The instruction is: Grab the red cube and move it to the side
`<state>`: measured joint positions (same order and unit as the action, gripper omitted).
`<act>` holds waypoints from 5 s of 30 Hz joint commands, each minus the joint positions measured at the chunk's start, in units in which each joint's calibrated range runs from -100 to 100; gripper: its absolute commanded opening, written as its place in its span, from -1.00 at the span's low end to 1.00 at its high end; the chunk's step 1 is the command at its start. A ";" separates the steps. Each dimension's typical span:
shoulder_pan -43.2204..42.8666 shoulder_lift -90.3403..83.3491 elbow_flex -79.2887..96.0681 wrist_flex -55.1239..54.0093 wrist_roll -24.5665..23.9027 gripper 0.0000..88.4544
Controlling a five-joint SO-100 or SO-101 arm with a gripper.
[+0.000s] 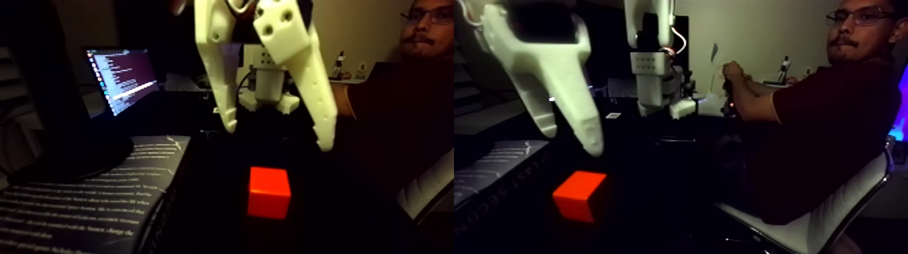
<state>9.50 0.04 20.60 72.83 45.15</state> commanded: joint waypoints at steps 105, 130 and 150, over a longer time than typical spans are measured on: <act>-4.92 11.22 6.93 -13.11 2.25 -0.55; -4.17 11.13 6.39 -14.89 1.49 -0.54; -2.92 5.76 6.57 -19.36 -0.77 -0.40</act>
<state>6.10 8.12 28.04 53.90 44.05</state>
